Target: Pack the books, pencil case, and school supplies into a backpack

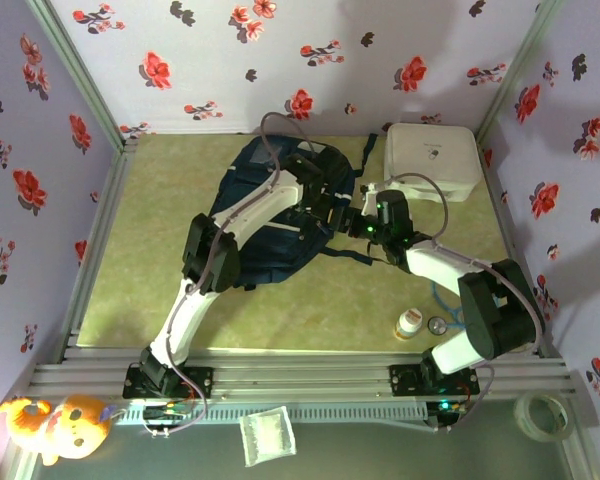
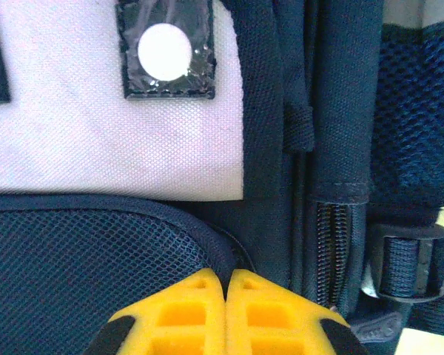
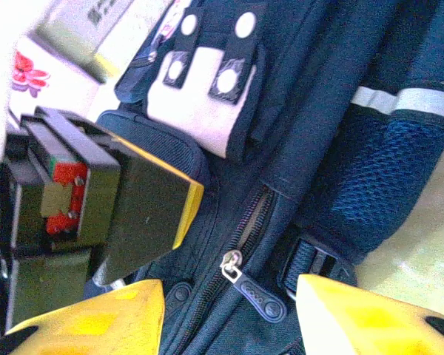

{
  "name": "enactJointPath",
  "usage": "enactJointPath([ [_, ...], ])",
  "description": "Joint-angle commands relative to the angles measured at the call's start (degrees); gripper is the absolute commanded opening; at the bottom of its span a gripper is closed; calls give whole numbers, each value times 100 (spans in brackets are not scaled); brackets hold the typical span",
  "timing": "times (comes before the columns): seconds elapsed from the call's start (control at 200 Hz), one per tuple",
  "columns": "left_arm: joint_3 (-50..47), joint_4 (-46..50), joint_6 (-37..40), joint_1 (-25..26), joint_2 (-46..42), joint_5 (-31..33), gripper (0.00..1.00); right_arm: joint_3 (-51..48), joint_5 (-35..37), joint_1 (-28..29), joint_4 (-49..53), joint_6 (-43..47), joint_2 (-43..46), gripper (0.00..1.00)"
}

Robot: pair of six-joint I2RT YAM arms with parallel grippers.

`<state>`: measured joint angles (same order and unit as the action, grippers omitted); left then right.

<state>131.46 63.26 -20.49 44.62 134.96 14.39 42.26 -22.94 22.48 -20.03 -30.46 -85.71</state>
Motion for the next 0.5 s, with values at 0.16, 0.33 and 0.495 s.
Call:
enactJointPath([
  [0.16, -48, -40, 25, -311, -1037, -909, 0, 146, -511, 367, 79, 1984, 207, 54],
  [0.33, -653, -372, -71, -545, -1708, -1607, 0, 591, -328, 776, 478, 3139, 183, 56],
  [0.495, -1124, -799, -279, -791, -2097, -2272, 0, 887, -288, 1030, 654, 3928, 71, 56],
])
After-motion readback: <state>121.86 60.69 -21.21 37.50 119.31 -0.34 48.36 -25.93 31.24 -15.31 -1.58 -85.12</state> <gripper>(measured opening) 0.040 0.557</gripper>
